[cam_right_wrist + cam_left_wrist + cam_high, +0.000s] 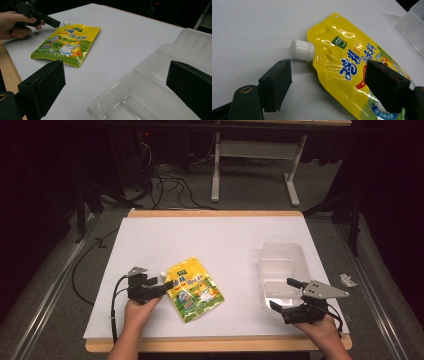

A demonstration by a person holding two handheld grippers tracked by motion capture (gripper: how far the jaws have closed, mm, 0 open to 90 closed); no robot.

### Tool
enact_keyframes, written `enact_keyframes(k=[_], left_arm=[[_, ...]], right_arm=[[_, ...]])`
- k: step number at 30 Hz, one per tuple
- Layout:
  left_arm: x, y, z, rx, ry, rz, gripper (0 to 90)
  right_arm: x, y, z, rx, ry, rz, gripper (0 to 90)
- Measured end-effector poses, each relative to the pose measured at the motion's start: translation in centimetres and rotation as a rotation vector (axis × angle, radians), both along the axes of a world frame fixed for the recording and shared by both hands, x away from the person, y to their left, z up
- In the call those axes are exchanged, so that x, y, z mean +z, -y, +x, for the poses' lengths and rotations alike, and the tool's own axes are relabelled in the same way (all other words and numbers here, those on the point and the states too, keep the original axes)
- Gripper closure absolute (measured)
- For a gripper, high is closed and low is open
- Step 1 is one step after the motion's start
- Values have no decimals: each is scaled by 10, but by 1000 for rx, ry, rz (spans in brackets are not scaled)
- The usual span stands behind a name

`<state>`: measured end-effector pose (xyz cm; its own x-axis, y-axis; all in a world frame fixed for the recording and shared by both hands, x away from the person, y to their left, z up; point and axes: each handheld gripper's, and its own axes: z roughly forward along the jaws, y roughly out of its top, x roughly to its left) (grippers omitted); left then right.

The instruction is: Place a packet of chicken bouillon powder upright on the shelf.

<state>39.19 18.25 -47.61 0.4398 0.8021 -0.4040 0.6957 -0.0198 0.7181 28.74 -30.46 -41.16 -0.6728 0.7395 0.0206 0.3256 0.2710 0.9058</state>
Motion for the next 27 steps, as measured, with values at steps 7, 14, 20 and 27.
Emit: enact_keyframes(k=[7, 14, 20, 27], left_arm=[[-4, 1, 3, 3, -33, 9, 320], [-9, -1, 8, 8, -71, -33, 507], [-9, 0, 7, -2, -79, -27, 638], [-9, -1, 5, 15, -74, -22, 769]], right_arm=[[0, 0, 0, -3, -2, 1, 27], [-1, 0, 0, -5, -9, -4, 35], [-2, 0, 1, -3, -6, -3, 40], [-2, 0, 0, -5, -1, 1, 41]])
